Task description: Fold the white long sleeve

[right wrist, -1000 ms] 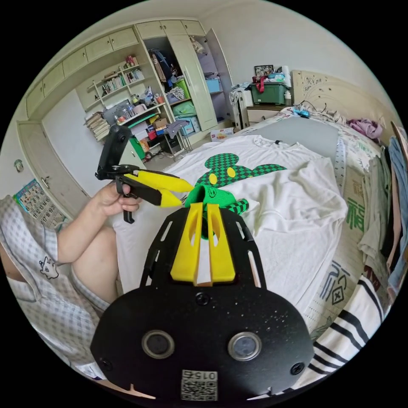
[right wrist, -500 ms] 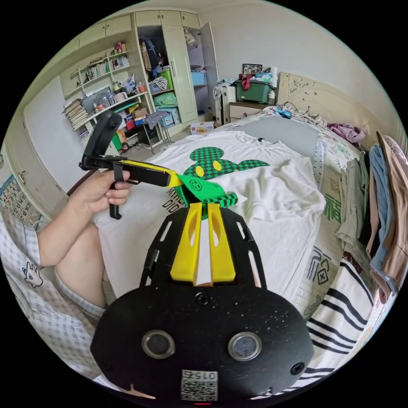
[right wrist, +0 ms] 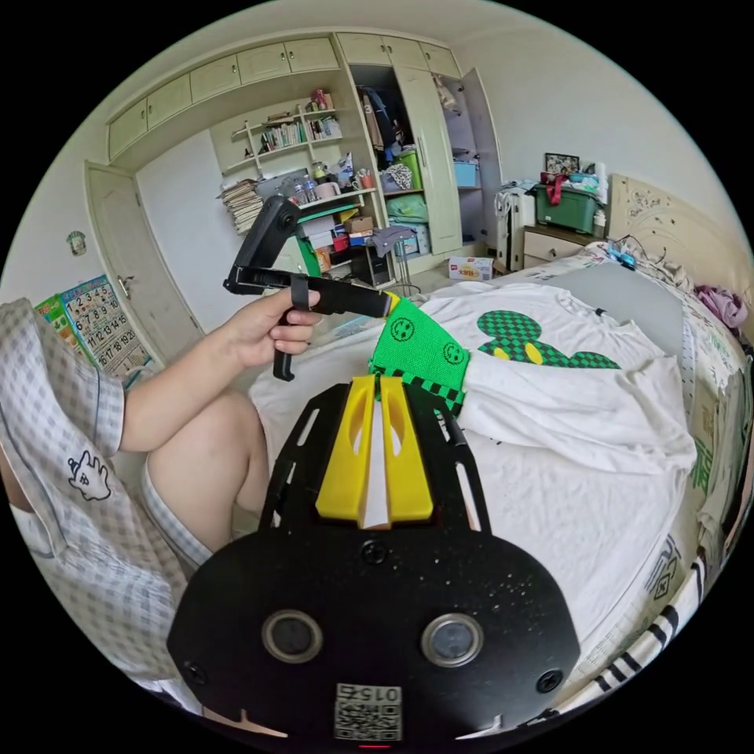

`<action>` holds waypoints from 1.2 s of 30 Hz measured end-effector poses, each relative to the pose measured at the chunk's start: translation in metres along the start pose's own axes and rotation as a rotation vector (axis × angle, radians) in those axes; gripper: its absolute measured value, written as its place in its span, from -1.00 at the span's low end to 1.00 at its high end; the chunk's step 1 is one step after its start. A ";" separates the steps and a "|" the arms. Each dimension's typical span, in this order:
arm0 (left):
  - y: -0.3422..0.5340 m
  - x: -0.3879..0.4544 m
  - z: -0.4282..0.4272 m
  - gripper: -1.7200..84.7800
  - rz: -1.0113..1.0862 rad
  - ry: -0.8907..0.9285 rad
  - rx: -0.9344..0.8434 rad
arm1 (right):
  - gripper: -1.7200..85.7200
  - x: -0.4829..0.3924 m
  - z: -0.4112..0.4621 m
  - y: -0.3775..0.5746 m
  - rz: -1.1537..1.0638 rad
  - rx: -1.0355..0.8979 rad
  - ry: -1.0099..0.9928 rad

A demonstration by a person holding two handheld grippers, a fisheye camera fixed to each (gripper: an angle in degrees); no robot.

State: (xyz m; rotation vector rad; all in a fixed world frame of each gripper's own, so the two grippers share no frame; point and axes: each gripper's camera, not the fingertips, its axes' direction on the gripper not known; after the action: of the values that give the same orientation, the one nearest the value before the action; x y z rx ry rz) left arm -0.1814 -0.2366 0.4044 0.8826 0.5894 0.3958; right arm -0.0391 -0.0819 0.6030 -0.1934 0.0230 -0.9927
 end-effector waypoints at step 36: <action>-0.027 0.152 0.153 -0.86 0.606 0.005 -0.578 | -0.86 0.334 -0.015 0.011 0.352 -0.360 0.647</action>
State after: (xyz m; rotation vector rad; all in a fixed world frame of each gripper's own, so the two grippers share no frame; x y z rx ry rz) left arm 0.0348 -0.2602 0.4107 0.4812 0.1731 1.0578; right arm 0.1508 -0.3567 0.6096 -0.1814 0.8053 -0.6571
